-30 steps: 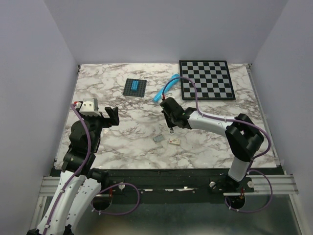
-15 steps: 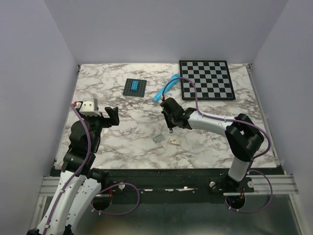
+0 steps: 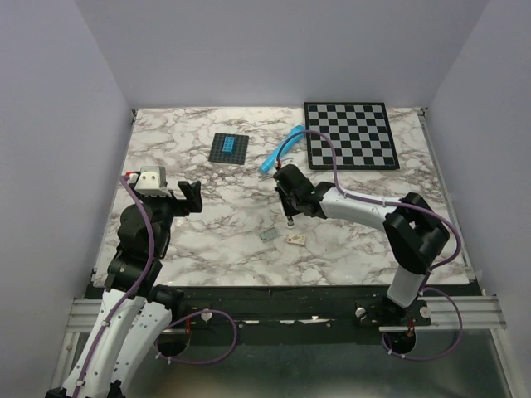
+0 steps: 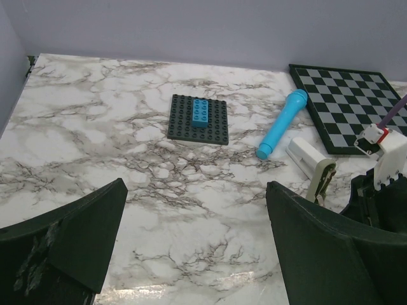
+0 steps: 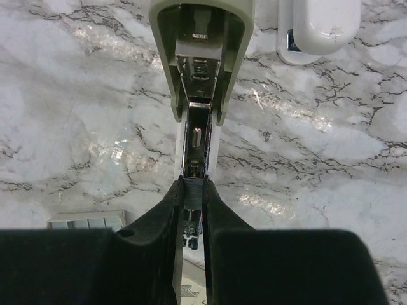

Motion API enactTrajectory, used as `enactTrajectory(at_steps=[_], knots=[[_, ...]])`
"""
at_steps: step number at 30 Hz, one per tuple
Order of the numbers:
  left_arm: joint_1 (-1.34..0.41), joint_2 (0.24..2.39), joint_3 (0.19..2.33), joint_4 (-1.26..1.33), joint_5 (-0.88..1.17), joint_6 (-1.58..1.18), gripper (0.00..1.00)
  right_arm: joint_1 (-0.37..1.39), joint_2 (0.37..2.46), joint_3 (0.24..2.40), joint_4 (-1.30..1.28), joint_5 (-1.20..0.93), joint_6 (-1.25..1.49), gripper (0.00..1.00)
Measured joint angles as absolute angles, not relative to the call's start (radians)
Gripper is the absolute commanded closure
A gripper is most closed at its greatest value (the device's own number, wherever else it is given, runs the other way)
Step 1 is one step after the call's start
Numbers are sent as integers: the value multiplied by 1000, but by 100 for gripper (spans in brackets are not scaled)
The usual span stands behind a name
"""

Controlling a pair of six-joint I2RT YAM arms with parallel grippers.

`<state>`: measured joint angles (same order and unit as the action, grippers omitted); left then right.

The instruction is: Load the staples into the stapler

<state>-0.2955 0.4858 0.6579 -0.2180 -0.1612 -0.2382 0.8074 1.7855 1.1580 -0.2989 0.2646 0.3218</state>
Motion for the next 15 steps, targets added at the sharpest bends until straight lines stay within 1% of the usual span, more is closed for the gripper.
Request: enactTrajectory(at_steps=[15], knots=[[-295, 486, 658, -218, -161, -241, 1, 804, 1761, 1158, -286, 264, 323, 83]])
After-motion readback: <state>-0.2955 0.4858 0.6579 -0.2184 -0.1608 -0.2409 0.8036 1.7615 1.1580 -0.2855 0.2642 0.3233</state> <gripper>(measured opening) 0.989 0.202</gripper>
